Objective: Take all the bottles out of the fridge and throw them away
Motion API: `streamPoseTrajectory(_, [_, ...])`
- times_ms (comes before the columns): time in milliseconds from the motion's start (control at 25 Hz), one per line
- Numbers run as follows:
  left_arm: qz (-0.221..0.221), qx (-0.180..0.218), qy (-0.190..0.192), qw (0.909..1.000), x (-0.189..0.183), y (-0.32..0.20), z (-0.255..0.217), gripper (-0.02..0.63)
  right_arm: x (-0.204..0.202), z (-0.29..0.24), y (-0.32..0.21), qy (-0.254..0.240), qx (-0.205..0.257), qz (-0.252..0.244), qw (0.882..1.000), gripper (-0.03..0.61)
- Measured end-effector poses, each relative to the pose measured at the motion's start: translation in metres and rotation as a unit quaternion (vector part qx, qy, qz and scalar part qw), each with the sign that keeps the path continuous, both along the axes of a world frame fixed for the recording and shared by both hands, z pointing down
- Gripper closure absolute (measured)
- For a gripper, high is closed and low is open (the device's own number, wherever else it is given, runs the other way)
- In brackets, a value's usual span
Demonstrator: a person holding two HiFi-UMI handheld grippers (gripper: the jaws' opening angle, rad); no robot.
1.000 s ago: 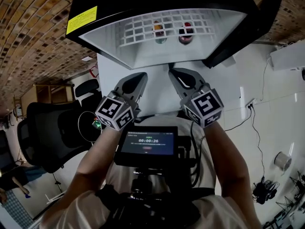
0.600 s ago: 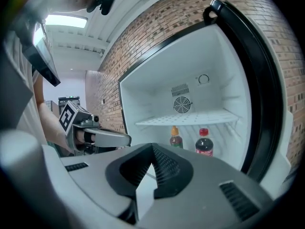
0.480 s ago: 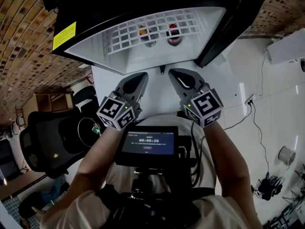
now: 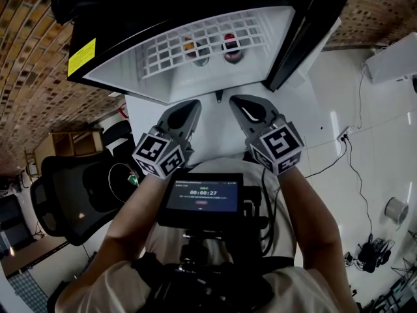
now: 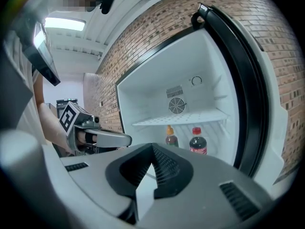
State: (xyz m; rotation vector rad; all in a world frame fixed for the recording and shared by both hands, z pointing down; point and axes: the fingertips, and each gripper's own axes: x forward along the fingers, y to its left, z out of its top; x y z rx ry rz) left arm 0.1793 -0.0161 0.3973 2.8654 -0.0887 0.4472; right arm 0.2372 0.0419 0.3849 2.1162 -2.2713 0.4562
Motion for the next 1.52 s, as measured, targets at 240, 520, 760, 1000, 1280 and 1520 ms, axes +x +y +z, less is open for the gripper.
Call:
streamPoseTrajectory(240, [-0.007, 0.003, -0.013, 0.9999, 0.009, 0.004, 0.009, 0.607, 0.007, 0.005, 0.013, -0.007, -0.004, 0.002, 1.000, 0.572])
streamPoseTrajectory(520, [-0.018, 0.012, -0.030, 0.9993, 0.028, 0.006, 0.021, 0.595, 0.019, 0.010, 0.025, -0.015, -0.003, 0.008, 1.000, 0.572])
streamPoseTrajectory(760, [-0.016, 0.028, -0.038, 0.9988, 0.053, 0.008, 0.025, 0.589, 0.034, 0.012, 0.034, -0.024, -0.001, 0.017, 1.000, 0.572])
streamPoseTrajectory(1000, [-0.036, 0.055, -0.064, 0.9958, 0.085, -0.014, 0.048, 0.510, 0.045, 0.016, 0.038, -0.039, 0.000, 0.023, 0.999, 0.572])
streamPoseTrajectory(1280, [-0.047, 0.082, -0.109, 0.9895, 0.137, -0.043, 0.093, 0.383, 0.036, 0.031, 0.040, -0.050, -0.018, 0.014, 0.998, 0.572])
streamPoseTrajectory(1520, [-0.057, 0.097, -0.121, 0.9863, 0.167, -0.063, 0.114, 0.237, 0.039, 0.038, 0.049, -0.053, -0.041, 0.018, 0.998, 0.572])
